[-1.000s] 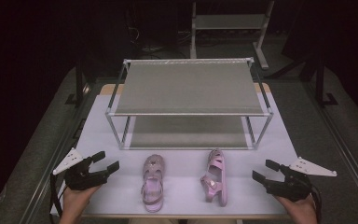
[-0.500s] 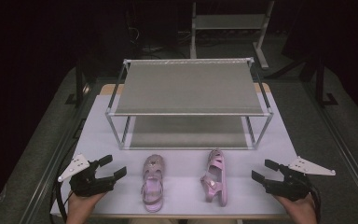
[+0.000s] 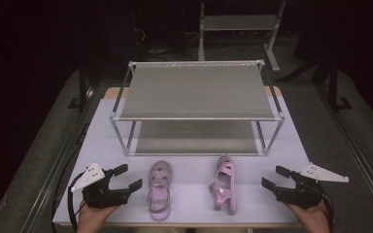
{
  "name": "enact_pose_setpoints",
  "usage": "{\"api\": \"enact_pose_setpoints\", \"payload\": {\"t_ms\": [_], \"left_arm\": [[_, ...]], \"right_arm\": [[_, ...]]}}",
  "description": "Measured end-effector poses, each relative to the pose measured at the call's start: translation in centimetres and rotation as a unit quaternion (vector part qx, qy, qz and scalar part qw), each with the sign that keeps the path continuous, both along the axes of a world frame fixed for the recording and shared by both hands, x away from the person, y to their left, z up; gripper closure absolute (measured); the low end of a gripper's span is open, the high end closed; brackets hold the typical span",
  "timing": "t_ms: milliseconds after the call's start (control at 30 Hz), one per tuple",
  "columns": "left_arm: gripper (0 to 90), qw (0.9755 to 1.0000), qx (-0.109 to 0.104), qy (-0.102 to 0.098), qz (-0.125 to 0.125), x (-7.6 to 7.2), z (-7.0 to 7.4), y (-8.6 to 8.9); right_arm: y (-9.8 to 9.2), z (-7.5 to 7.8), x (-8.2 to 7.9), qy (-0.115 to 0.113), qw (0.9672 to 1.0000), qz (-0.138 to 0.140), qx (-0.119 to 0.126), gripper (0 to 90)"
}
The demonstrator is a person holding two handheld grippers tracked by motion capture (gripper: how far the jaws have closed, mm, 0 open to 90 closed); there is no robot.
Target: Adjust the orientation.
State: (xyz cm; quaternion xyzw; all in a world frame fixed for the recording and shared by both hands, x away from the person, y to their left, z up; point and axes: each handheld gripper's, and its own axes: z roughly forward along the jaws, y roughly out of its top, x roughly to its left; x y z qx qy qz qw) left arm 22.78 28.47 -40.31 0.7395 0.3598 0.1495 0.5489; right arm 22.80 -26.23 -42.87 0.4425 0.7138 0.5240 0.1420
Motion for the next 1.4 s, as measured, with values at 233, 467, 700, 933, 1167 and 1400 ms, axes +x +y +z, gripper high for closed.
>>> {"api": "enact_pose_setpoints", "payload": {"t_ms": [233,467,700,933,1167,1400], "left_arm": [[21.6,0.9998,0.006,0.009,-0.018,-0.3,-0.1,-1.2],[22.7,0.9989,0.013,0.041,-0.017,-1.1,-0.2,-2.5],[27.6,0.9980,0.038,0.048,-0.017,-1.4,-0.3,-3.3],[42.6,0.9935,0.055,0.095,-0.030,-1.0,-1.1,-3.3],[57.9,0.9890,0.088,0.108,-0.049,-1.0,-1.5,-3.8],[66.9,0.9888,0.074,0.117,-0.056,-1.0,-1.6,-3.8]], "right_arm": [[0.1,0.0,0.0,-0.001,1.0000,0.002,-0.001,20.6],[0.0,0.0,0.0,-0.001,1.0000,0.002,-0.001,20.5],[0.3,0.0,0.0,-0.001,1.0000,0.005,-0.002,20.6],[0.4,-0.2,0.1,0.002,0.9999,0.010,-0.005,20.6],[0.9,-0.3,0.1,0.004,0.9998,0.019,-0.011,20.6],[1.0,-0.3,0.1,0.005,0.9997,0.020,-0.011,20.6]]}}
